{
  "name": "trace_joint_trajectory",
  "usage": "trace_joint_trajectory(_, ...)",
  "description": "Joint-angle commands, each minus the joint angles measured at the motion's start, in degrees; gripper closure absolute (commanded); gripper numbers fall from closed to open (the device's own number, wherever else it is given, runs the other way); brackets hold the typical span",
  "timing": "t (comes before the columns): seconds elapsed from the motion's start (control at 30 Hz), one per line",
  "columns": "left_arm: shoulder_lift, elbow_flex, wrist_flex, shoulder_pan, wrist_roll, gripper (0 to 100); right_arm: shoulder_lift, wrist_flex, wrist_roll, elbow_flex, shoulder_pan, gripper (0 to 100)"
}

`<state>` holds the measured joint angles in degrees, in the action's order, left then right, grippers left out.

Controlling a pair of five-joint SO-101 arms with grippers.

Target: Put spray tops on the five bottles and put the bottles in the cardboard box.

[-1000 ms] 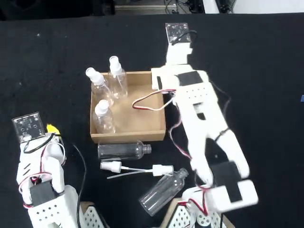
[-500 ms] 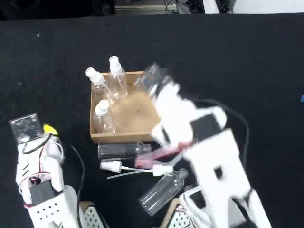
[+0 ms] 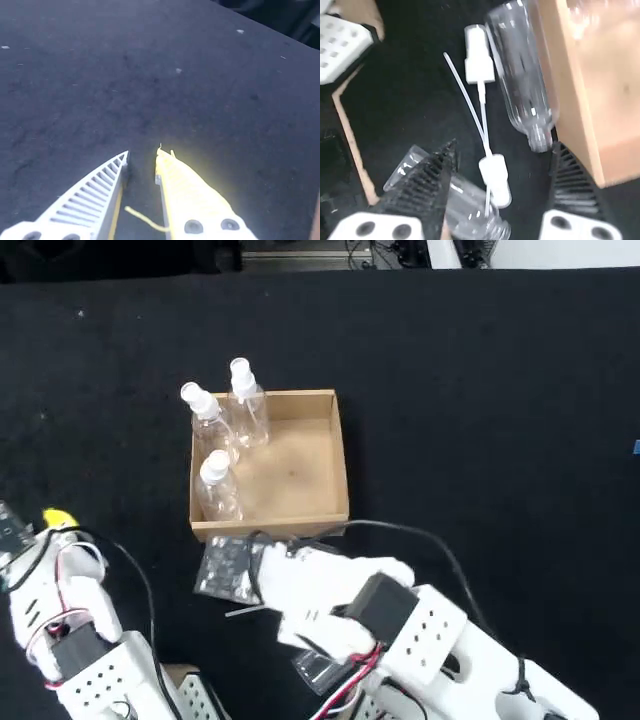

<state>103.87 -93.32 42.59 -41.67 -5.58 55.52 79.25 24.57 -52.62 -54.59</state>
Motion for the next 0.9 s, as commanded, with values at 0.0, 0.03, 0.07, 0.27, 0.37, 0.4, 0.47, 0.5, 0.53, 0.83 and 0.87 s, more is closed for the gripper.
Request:
trace_joint_trajectory(0.0,0.6,0.7,-3.7,-4.8,-4.8,92,-3.6,-4.8,3.9,0.2,-2.2,73.4)
trace_joint_trajectory(0.03,0.4,0.4,-4.7,-6.2,-6.9,92,-4.7,-5.9,4.7,0.2,-2.2,73.3)
trace_joint_trajectory(0.07,0.5,-0.3,-5.8,-7.4,-8.8,92,-5.9,-6.9,5.2,0.4,-2.2,73.3)
trace_joint_trajectory(0.27,0.5,-3.6,-12.5,-11.3,-13.1,92,-15.9,-12.0,6.3,0.7,-2.2,67.9)
trace_joint_trajectory(0.37,0.5,-3.7,-12.6,-11.2,-13.1,92,-19.2,-14.6,6.4,0.7,-2.2,68.1)
trace_joint_trajectory(0.4,0.5,-3.7,-12.6,-11.2,-13.1,92,-19.9,-15.4,6.4,0.7,-2.2,68.1)
trace_joint_trajectory(0.47,0.5,-3.7,-12.6,-11.2,-13.1,92,-20.8,-16.4,6.4,0.7,-2.2,68.1)
trace_joint_trajectory(0.5,0.5,-3.7,-12.6,-11.2,-13.1,92,-21.1,-17.1,6.4,0.7,-2.2,68.1)
trace_joint_trajectory(0.53,0.5,-3.7,-12.6,-11.1,-13.1,92,-21.3,-17.5,6.4,0.7,-2.2,68.1)
trace_joint_trajectory(0.83,0.5,-3.7,-12.5,-11.4,-13.1,92,-23.0,-23.2,6.4,-1.4,-1.9,68.1)
trace_joint_trajectory(0.87,0.5,-3.6,-12.4,-11.4,-13.1,92,-23.7,-24.2,6.4,-1.8,-2.0,68.1)
